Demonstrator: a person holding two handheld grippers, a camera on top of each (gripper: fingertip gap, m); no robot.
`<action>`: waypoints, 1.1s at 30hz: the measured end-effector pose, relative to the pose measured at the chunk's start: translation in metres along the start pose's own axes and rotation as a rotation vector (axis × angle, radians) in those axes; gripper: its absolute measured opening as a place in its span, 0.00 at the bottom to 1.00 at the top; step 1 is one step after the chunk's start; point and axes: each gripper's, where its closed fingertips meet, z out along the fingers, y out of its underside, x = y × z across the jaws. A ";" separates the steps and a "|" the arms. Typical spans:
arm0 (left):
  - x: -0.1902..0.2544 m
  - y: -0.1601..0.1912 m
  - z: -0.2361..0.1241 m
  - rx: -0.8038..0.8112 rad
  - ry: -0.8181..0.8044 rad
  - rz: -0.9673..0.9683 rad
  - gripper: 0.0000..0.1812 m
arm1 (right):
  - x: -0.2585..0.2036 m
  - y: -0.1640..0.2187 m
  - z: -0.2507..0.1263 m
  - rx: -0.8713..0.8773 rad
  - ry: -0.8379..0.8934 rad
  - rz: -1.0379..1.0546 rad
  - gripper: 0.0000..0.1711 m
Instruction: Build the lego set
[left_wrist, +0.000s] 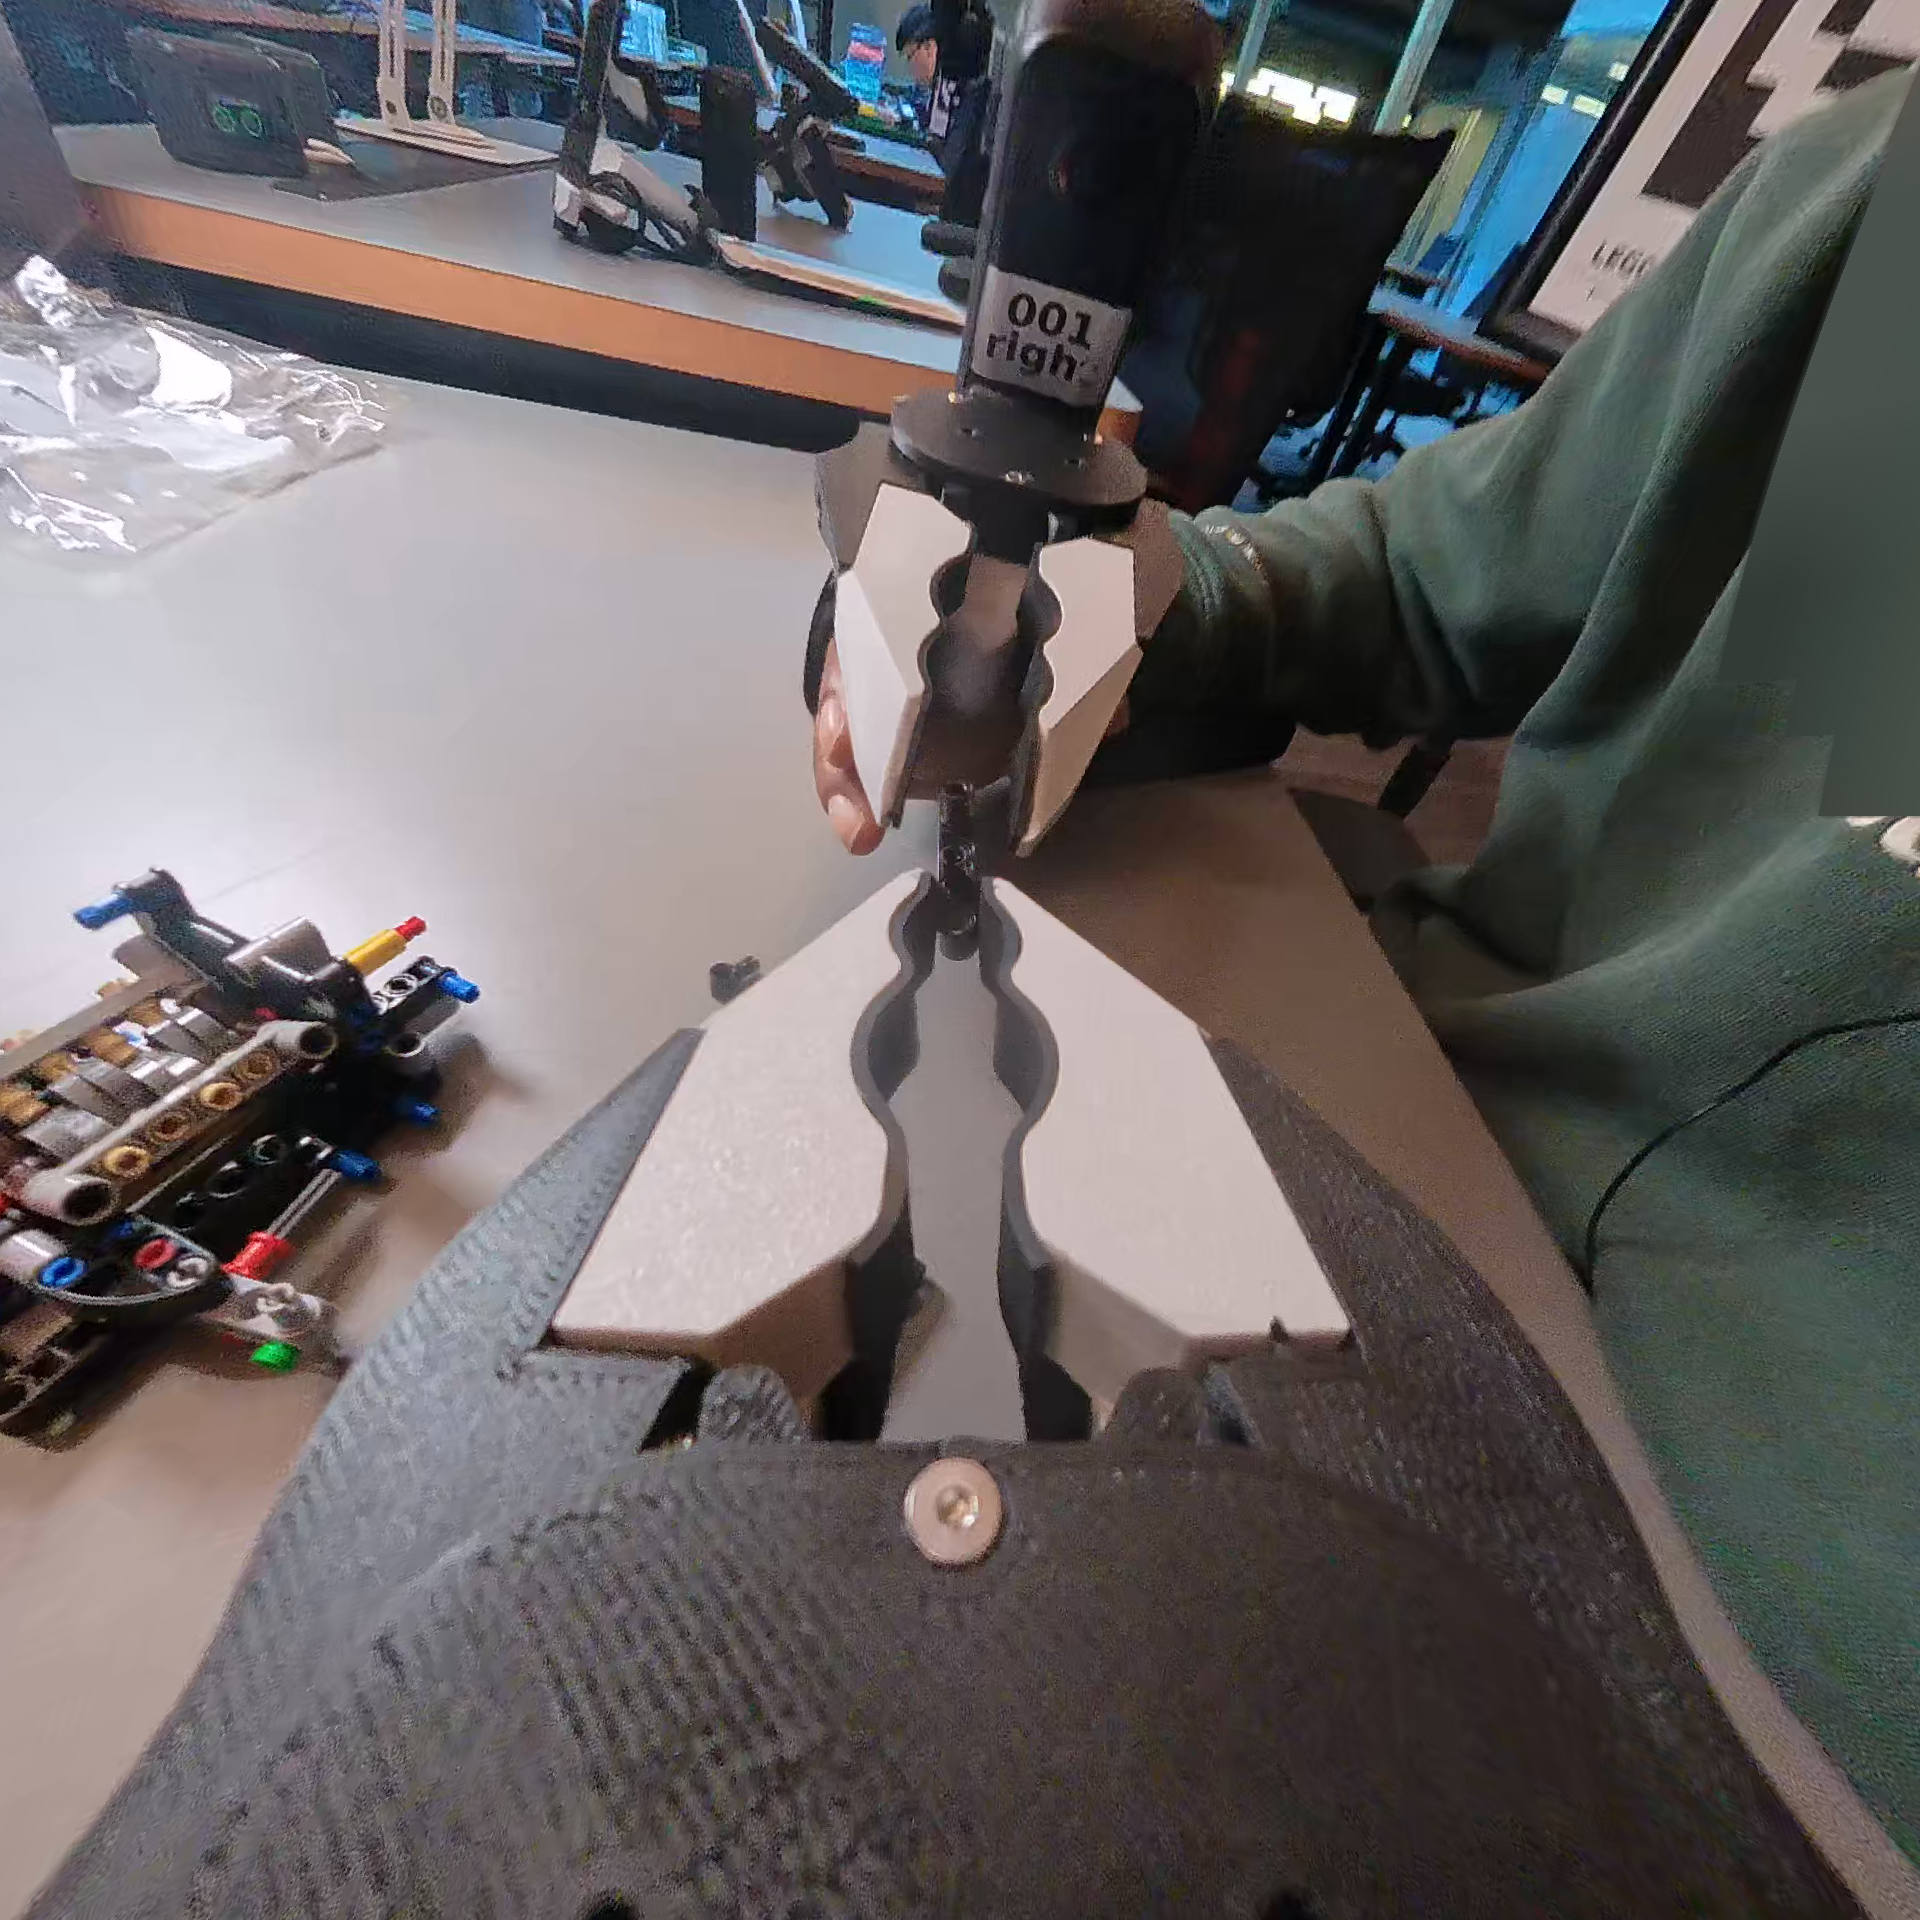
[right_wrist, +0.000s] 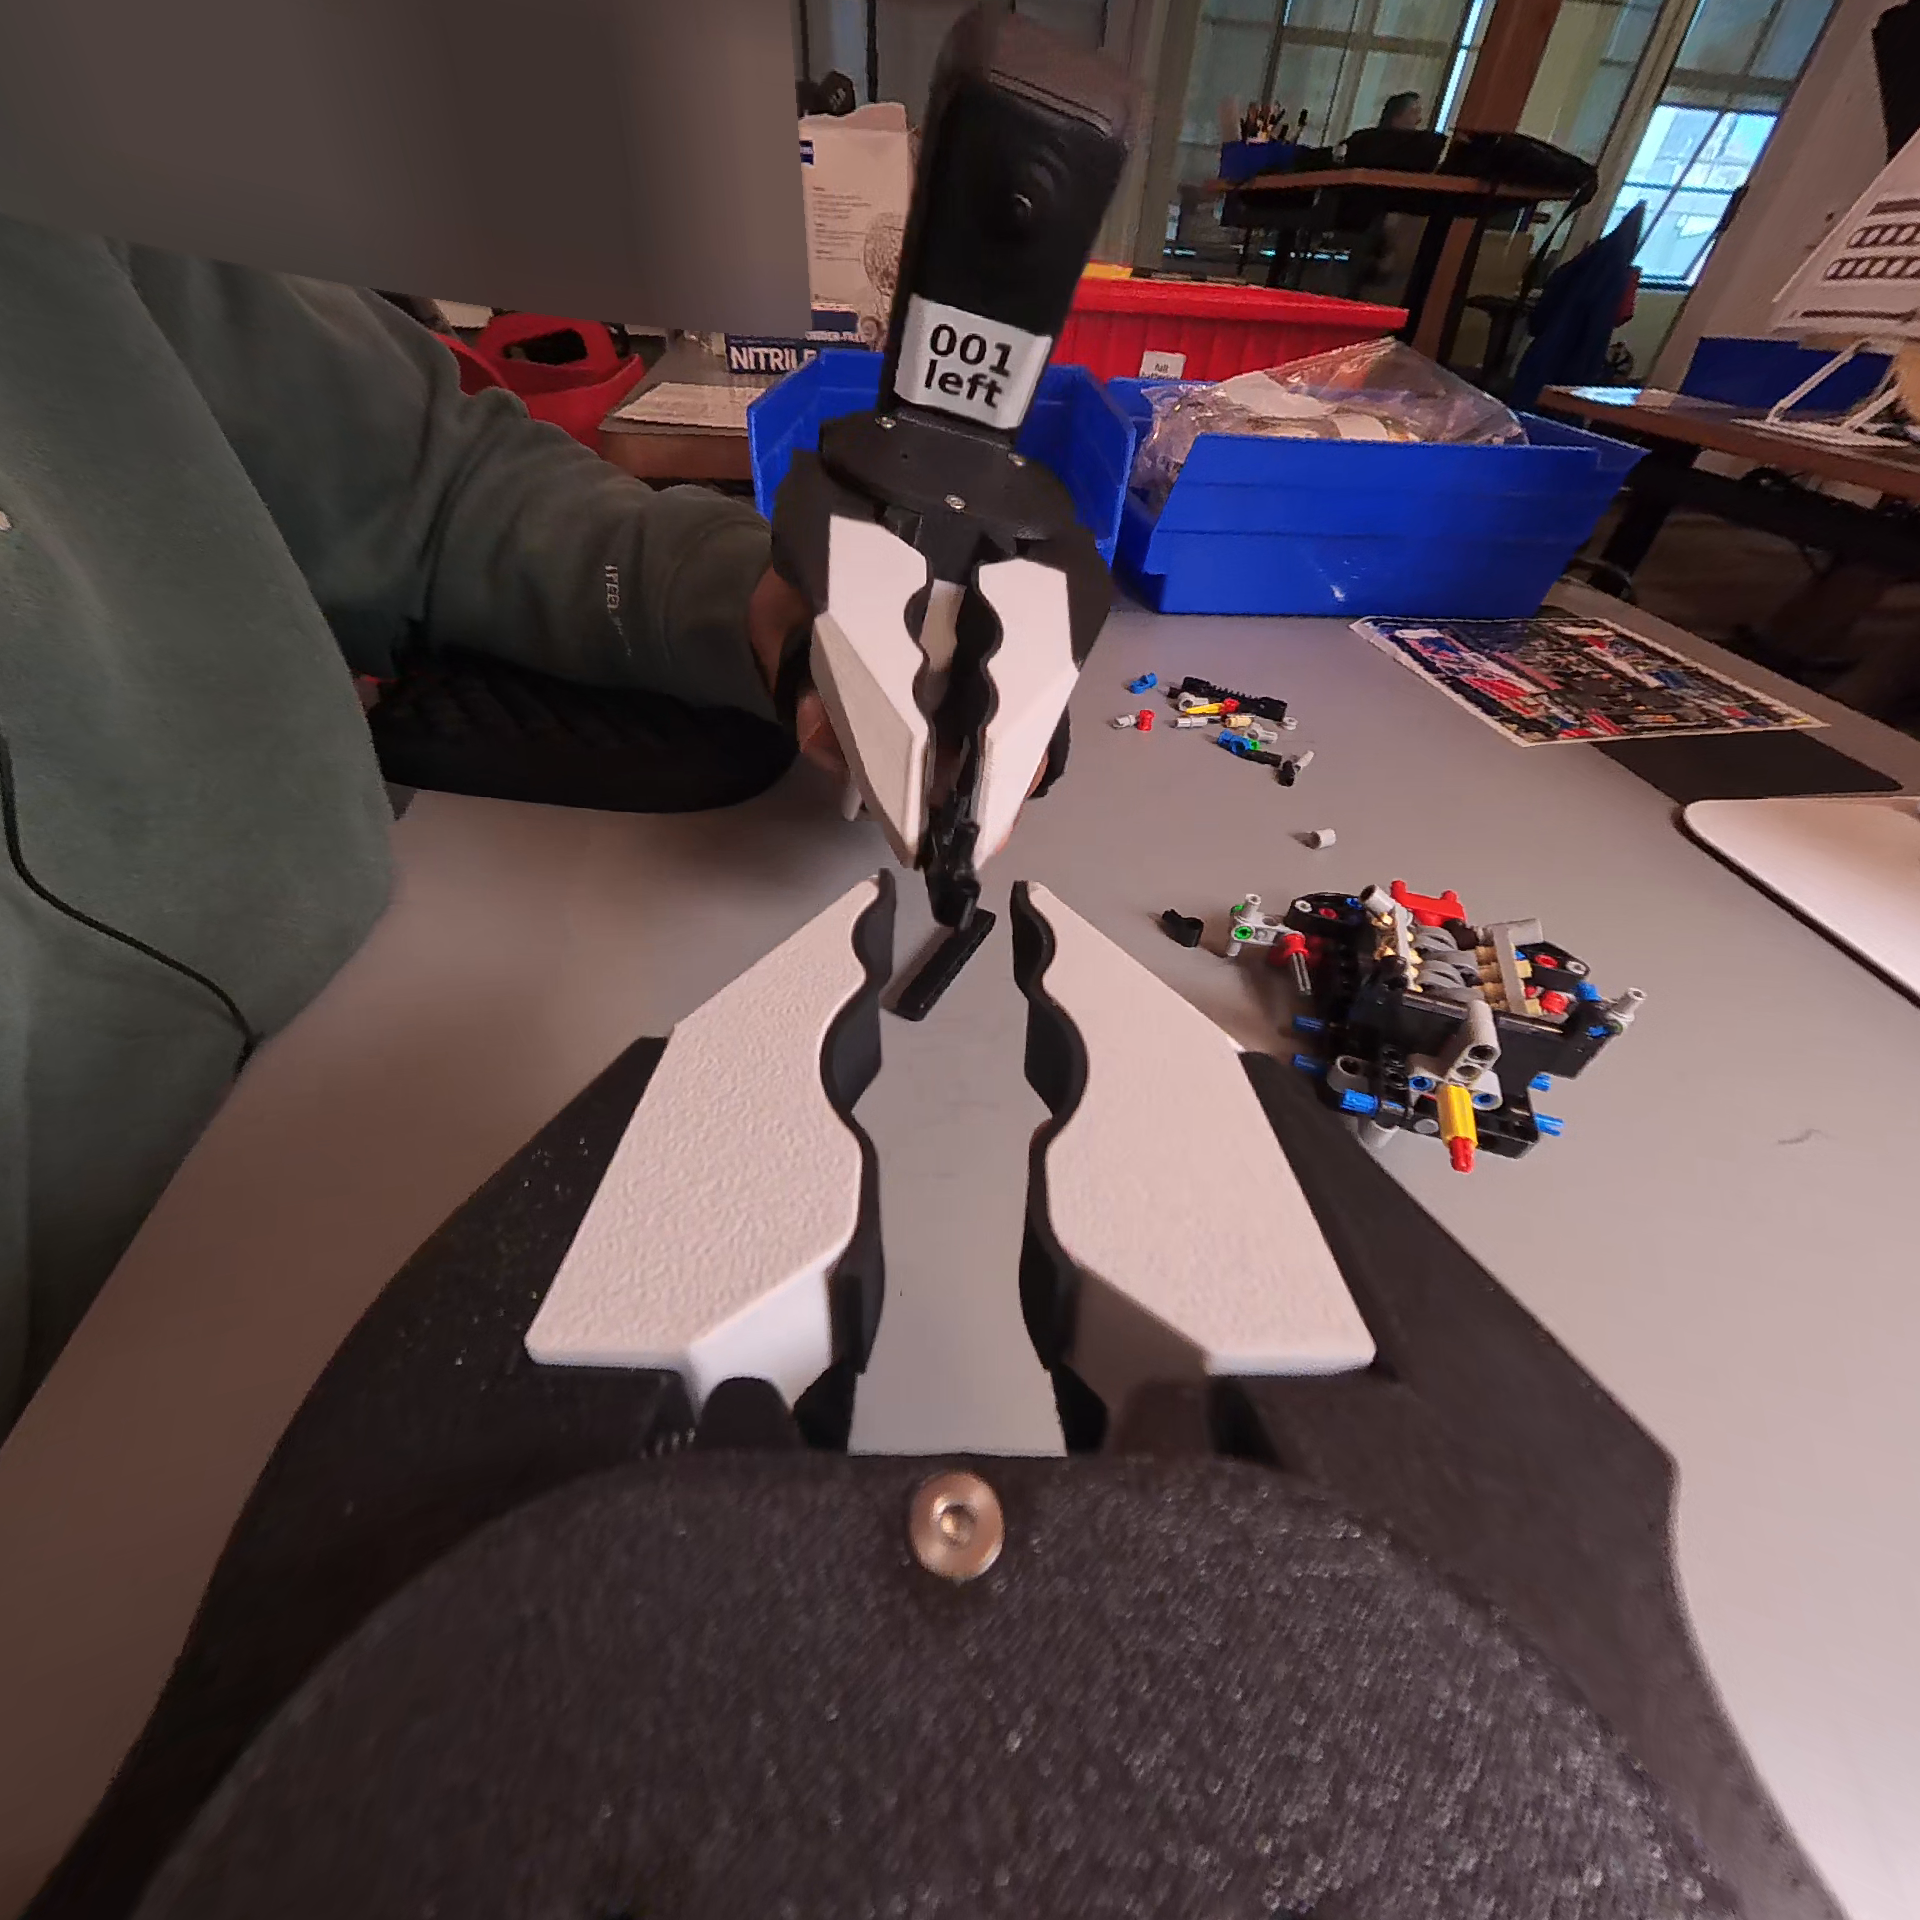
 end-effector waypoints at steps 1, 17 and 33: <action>0.000 0.002 0.001 -0.016 -0.013 0.032 0.03 | -0.001 -0.001 0.000 0.005 -0.004 0.003 0.12; 0.002 0.000 0.003 -0.009 -0.059 0.135 0.04 | -0.004 -0.002 0.000 0.007 0.012 -0.093 0.03; 0.004 0.001 0.003 -0.008 -0.032 0.112 0.03 | -0.005 -0.001 0.000 0.014 -0.007 -0.046 0.04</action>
